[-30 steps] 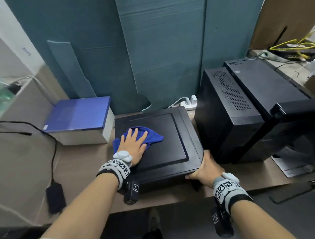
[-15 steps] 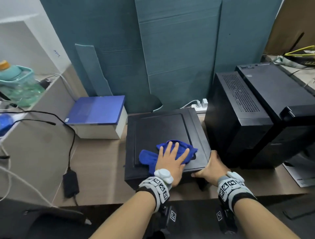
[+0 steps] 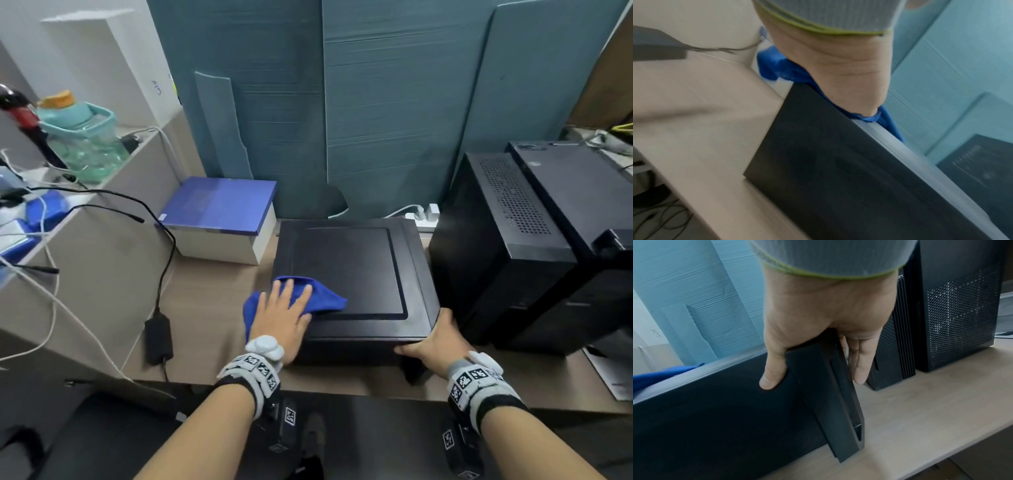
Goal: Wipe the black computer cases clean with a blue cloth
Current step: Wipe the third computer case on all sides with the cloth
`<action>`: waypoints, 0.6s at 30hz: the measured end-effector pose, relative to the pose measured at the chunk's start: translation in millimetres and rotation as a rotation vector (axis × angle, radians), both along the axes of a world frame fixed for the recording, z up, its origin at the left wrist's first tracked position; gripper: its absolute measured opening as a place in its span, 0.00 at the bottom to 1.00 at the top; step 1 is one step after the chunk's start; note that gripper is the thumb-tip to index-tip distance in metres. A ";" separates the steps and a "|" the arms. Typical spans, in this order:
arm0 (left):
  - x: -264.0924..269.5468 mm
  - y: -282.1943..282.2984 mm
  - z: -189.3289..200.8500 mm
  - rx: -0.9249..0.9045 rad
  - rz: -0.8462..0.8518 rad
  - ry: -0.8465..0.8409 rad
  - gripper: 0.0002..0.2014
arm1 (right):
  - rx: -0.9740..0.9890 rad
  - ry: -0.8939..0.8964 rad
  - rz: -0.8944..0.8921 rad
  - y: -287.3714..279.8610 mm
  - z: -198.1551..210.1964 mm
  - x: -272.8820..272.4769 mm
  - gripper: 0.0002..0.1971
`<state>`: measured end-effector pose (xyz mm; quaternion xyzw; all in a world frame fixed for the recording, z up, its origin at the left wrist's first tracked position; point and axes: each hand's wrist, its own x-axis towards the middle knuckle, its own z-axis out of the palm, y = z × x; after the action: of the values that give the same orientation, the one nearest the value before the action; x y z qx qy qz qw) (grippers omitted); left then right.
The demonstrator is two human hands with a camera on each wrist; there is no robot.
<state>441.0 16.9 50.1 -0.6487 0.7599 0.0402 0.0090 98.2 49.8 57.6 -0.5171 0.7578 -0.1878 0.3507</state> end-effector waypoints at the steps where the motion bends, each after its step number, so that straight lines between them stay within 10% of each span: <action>1: 9.9 0.5 -0.7 0.016 0.068 0.019 0.30 | 0.007 0.009 0.006 0.9 1.8 -0.1 0.53; 5: 15.9 7.9 -4.6 0.043 0.150 0.048 0.31 | 0.038 0.040 0.014 2.6 6.8 0.0 0.52; 18: -80.2 -4.3 10.6 0.021 -0.384 -0.099 0.31 | 0.076 0.159 0.028 6.7 19.4 4.1 0.52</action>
<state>360.8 12.5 60.7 -0.4929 0.8679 0.0137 0.0606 102.3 56.4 77.0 -0.5272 0.7827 -0.1124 0.3111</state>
